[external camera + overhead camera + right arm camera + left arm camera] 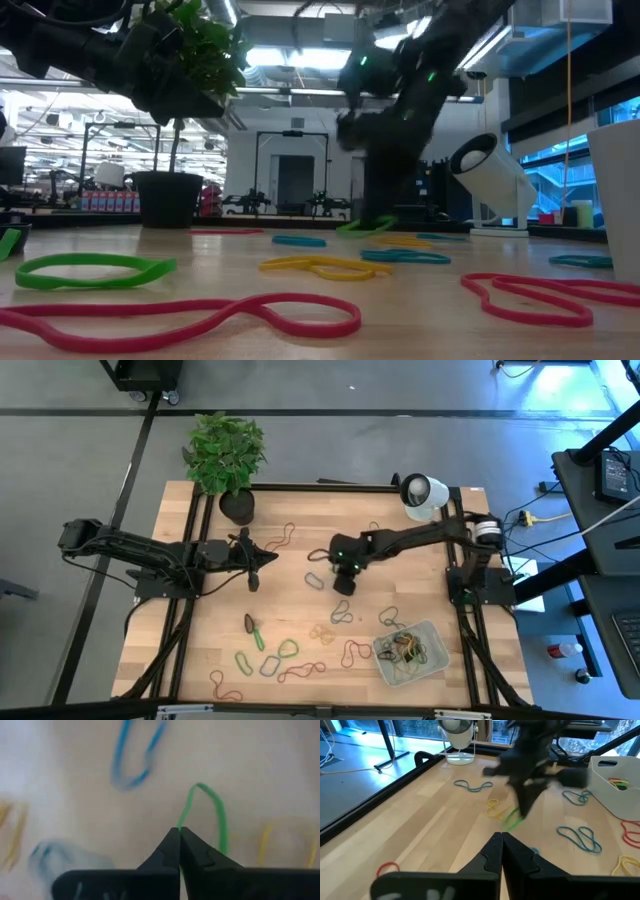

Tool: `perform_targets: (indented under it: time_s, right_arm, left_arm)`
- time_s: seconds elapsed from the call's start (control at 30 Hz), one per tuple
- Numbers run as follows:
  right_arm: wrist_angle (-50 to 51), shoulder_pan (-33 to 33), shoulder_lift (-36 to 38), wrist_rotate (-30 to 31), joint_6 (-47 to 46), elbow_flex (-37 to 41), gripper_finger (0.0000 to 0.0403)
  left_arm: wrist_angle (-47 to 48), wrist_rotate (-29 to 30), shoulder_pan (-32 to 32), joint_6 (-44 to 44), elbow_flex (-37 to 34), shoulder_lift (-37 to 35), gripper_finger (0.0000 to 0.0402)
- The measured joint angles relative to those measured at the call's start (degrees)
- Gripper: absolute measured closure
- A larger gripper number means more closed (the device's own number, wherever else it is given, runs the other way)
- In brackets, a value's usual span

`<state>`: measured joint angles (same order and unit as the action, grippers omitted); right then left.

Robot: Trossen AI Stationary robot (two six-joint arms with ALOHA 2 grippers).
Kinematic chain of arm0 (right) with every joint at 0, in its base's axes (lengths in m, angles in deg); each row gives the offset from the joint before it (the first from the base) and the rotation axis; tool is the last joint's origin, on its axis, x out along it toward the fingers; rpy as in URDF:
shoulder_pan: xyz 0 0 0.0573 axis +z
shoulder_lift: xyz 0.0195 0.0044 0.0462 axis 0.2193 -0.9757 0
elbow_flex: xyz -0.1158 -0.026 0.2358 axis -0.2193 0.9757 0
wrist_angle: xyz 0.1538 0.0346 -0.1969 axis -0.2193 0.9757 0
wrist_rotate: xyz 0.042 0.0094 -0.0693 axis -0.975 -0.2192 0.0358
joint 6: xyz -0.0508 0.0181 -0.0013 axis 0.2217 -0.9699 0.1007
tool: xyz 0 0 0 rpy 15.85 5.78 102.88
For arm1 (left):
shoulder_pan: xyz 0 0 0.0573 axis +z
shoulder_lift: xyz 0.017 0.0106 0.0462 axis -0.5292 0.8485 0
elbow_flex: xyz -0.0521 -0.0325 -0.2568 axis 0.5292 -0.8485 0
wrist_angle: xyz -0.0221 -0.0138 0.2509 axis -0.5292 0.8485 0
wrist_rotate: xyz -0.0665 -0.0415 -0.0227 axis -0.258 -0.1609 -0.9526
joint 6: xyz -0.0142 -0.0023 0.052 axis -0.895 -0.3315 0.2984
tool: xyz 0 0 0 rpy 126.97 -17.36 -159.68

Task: Pick and place rubber bands into bin
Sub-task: Put the green rubber band into the white bin

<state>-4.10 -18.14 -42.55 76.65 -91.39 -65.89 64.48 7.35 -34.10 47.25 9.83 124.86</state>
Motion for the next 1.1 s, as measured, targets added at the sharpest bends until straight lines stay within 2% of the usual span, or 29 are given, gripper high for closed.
perform_targets:
  time_s: [0.13,0.23,0.4,0.53,0.83,0.97,1.1]
  right_arm:
    - [9.92,5.05,7.02,3.35,-2.90,0.00,0.0402]
    - [17.08,9.67,13.21,7.52,-8.50,-0.02,0.0402]
    - [27.44,19.39,23.25,14.41,-24.42,-0.09,0.0403]
    - [31.79,28.58,27.67,18.12,-39.89,-0.13,0.0403]
    - [35.95,45.30,23.87,17.26,-68.98,-0.15,0.0403]
    - [35.96,49.26,20.24,15.56,-76.73,-0.15,0.0403]
    - [35.79,51.03,15.18,12.11,-80.15,-0.15,0.0403]
  left_arm:
    - [0.06,0.00,0.02,0.00,0.00,0.00,0.0395]
    - [0.06,0.00,0.02,-0.06,0.00,0.00,0.0394]
    - [0.02,0.00,-0.01,-0.06,0.00,0.00,0.0394]
    - [0.02,0.00,0.02,-0.04,0.00,0.00,0.0394]
    - [0.04,0.00,0.01,-0.02,0.00,0.00,0.0394]
    - [0.03,0.07,0.01,0.11,0.00,0.00,0.0393]
    - [0.02,0.09,0.02,0.98,0.00,0.00,0.0393]
